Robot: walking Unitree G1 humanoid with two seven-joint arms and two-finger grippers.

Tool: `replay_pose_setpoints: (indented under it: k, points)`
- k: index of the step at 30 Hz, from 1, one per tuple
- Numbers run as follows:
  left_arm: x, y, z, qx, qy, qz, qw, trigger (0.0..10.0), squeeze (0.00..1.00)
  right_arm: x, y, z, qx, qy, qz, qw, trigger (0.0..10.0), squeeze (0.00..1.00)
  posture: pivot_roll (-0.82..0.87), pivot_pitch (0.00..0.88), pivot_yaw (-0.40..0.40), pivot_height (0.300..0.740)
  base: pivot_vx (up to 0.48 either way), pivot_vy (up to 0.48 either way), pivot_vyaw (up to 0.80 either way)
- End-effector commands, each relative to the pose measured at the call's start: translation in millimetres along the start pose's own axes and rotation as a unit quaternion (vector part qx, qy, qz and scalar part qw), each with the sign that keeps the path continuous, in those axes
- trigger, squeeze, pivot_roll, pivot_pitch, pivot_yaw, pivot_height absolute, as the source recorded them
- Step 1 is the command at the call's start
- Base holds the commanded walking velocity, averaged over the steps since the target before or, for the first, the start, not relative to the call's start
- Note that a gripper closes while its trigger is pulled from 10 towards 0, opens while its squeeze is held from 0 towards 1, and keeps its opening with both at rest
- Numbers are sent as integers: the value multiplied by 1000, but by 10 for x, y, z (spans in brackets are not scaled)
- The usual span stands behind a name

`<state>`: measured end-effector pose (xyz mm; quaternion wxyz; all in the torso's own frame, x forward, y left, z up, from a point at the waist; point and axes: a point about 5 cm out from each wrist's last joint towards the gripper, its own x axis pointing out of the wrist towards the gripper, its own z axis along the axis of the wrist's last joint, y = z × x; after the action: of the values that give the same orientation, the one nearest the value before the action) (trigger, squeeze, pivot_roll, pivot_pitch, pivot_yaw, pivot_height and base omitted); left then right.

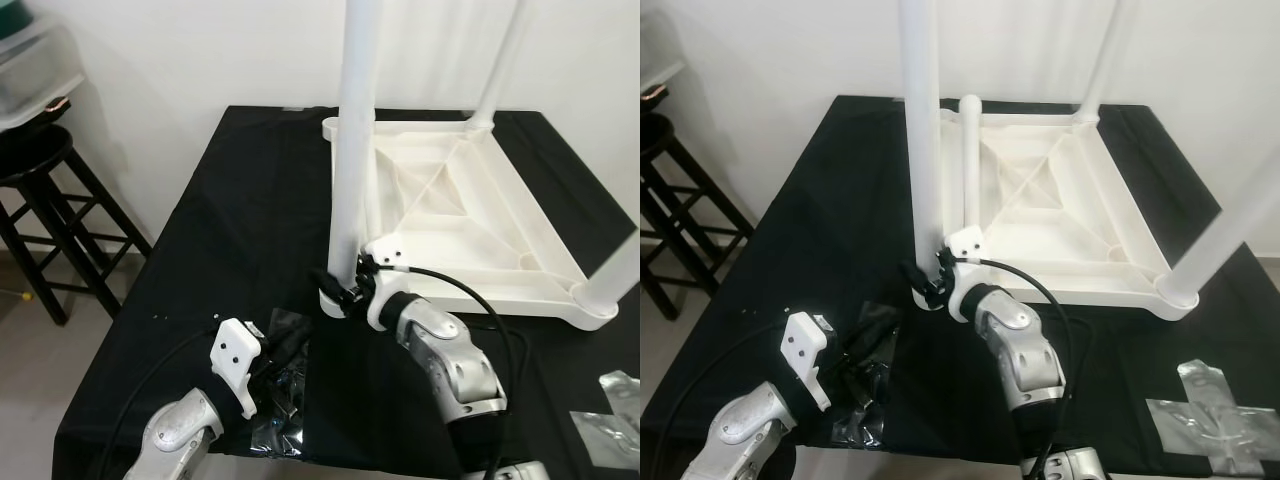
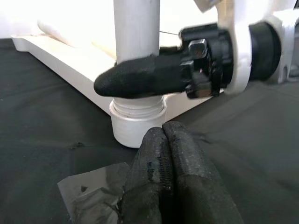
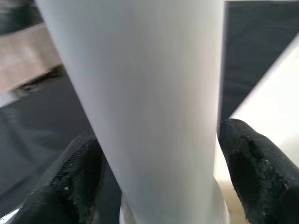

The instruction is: Building children table

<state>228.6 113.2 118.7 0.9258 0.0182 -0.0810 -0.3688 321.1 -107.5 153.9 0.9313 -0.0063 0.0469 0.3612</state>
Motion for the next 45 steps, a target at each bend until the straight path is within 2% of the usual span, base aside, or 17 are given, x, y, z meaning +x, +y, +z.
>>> replay_pose_setpoints:
  k: [1,2,9,14,18,19,21,22,30,32,36,38,39,40,41,42,45]
  points:
    - [-8,-12,-35,-3,5,-3,1000,10000,0,23,-4,123,-12,-21,44,999,10000,416,-9,110,-2,740,0,0,0]
    - [-5,-14,-37,-3,6,-3,1000,10000,0,13,-43,211,-28,-30,76,996,10000,0,-3,110,-5,740,0,0,0]
    - [-4,-19,-38,-2,7,-2,1000,10000,0,-5,-126,425,-90,-29,191,977,10000,0,16,109,-8,740,0,0,0]
    - [-21,-17,-41,-2,9,-2,1000,10000,0,-14,-140,484,-96,-10,266,959,10000,0,26,109,-3,740,0,0,0]
    - [-26,-15,-41,-2,11,-3,1000,10000,0,-7,-181,512,-84,-4,290,953,10000,0,29,110,1,740,0,0,0]
    - [-27,-15,-42,-2,11,-3,1000,10000,0,-8,-197,515,-75,-4,296,952,4510,0,29,110,1,740,0,0,0]
    - [-27,-15,-43,-3,11,-3,1000,10000,0,-4,-221,514,-65,-4,302,951,4314,0,29,110,1,740,0,0,0]
    - [-30,-15,-41,-3,11,-4,1000,10000,0,-4,-248,509,-61,-4,304,951,0,0,33,113,3,740,0,0,0]
    - [-43,-20,-35,-3,12,-4,1000,10000,0,-67,-325,439,-53,-7,298,953,0,0,34,120,4,740,0,0,0]
    - [-47,-18,-32,-3,12,-4,1000,10000,0,-141,-360,371,-53,-13,262,963,0,0,30,123,4,740,0,0,0]
    - [-47,-18,-32,-3,12,-4,1000,10000,0,-145,-368,364,-53,-14,260,964,0,0,30,123,4,740,0,0,0]
    - [-53,-10,-29,-3,11,-4,1000,10000,0,-163,-338,206,-34,-8,173,984,0,0,20,125,-2,740,0,0,0]
    - [-53,-10,-29,-3,11,-4,1000,10000,0,-163,-338,206,-34,-8,173,984,0,0,20,125,-2,740,0,0,0]
    - [-59,0,-27,-3,11,-4,1000,10000,0,-100,-307,43,-13,-3,49,999,0,0,11,127,1,740,0,0,0]
    - [-60,6,-23,-3,11,-4,1000,10000,0,-91,-202,-187,73,-1,-85,994,0,0,5,132,9,740,0,0,0]
    - [-61,14,-24,-3,10,-4,1000,10000,0,-98,-60,-246,48,13,-130,990,0,0,8,129,5,740,0,0,0]
    - [-61,23,-26,-3,10,-4,1000,10000,0,-99,20,-195,41,-5,-138,990,0,0,4,128,9,740,0,0,0]
